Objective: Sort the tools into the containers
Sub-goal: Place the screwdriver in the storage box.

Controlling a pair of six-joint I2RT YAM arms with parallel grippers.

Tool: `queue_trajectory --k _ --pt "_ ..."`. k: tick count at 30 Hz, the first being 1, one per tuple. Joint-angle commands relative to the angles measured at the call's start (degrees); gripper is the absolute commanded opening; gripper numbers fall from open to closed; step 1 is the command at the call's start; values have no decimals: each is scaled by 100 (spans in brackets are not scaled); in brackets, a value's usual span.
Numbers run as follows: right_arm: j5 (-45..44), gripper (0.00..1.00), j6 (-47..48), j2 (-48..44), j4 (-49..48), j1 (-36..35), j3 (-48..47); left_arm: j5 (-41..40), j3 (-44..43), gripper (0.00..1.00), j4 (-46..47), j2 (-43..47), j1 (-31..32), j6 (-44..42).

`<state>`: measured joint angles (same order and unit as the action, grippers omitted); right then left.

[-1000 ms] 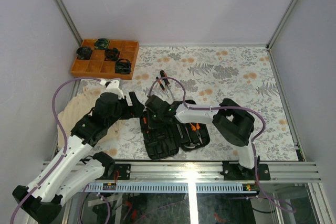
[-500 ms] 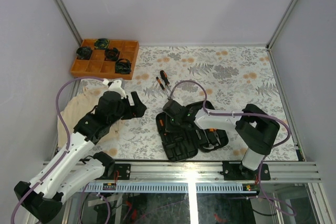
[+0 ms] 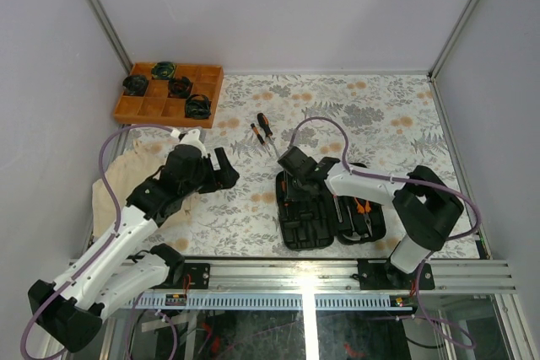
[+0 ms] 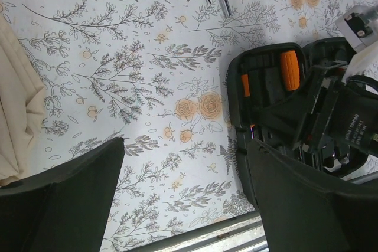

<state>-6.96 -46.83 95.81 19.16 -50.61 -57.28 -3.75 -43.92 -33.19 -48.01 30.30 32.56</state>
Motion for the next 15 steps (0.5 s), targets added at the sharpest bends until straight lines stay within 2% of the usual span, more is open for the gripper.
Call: queue_trajectory --k 1,9,15 --pt "-242 40 771 -528 580 28 -317 -42 -165 84 72 -32 -38 -18" --pt "-753 49 1564 -1207 728 68 -558 -353 -471 84 -107 -121 -40 -140" --pt "-456 50 2472 -492 421 179 -1457 365 -490 84 94 -180 -701 -90"
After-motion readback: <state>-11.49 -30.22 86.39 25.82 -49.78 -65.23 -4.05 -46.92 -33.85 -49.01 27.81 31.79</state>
